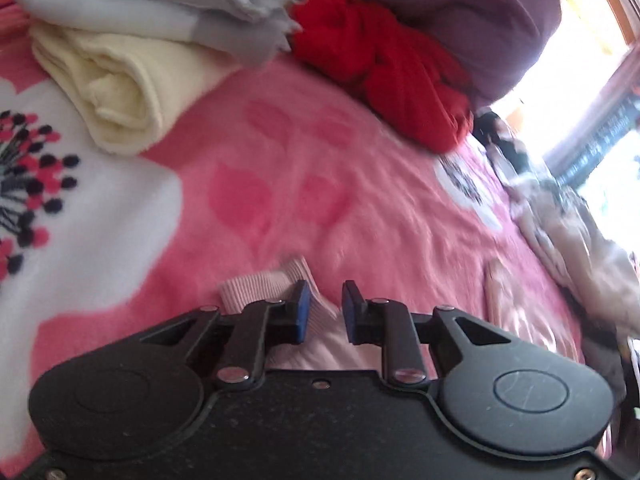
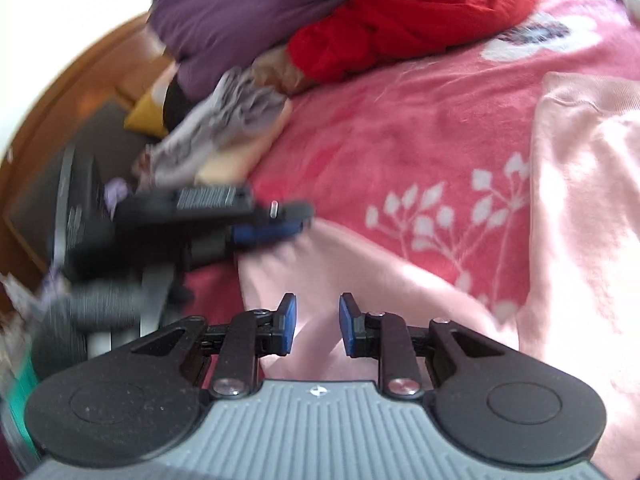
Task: Fold clothes
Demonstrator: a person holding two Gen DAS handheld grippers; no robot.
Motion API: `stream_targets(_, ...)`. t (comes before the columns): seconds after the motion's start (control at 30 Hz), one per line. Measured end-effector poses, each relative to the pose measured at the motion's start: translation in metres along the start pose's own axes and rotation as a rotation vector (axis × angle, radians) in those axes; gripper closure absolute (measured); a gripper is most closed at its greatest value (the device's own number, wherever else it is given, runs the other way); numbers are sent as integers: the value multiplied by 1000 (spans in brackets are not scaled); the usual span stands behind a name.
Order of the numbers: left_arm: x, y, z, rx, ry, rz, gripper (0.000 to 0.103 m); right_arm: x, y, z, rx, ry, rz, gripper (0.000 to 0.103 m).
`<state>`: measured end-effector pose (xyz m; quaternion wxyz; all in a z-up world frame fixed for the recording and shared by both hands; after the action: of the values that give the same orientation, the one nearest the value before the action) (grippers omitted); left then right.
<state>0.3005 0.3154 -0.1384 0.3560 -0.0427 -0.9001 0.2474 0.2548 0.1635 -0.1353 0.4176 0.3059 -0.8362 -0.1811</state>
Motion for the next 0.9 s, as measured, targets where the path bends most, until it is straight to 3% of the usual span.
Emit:
stream_targets(0.2,23,15,-16,39,-127,-62,81,20,14,22,160,-17,51,77)
stream_targets(0.3,45,3,-17,1,-155,19,75,40,20,33,213,-70,63,77)
stream_targets(0.43,43,-19,10,-52,-42,163,62,51,23,46,249,-107,80,73)
stream_targets(0.47,37,-18,17,-65,-11,143,62,46,20,50,244,-77,96,72)
stream_targets(0.53,23,-9,22,-102,12,33,69,37,15,57,243,-42,113,72)
stream_targets(0.63,24,-5,5,-105,-87,-54,67,48,26,58,259,-54,84,70)
stream_targets(0.67,29,-12,0,-117,-126,-61,58,55,33,63,268,-45,60,71)
stream_targets(0.7,36,-19,-5,-129,-161,-57,57,65,40,68,290,-38,44,71)
stream_targets(0.77,49,-44,-5,-162,-196,16,57,87,49,76,327,-38,19,72)
stream_targets(0.9,63,-97,23,-251,-169,115,58,150,31,82,321,-91,39,72)
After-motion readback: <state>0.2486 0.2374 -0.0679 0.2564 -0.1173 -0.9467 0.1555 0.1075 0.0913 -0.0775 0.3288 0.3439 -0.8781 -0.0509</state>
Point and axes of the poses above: each gripper's, at about its wrist camera, not at the fingertips, and x roughly against the way its jaws point, y to its left, z to its underside, the point moved 10 cm from there along -x, roughly the way its jaws point, and after that the axes turned 6 degrees about -x, right-handed, at the moved point
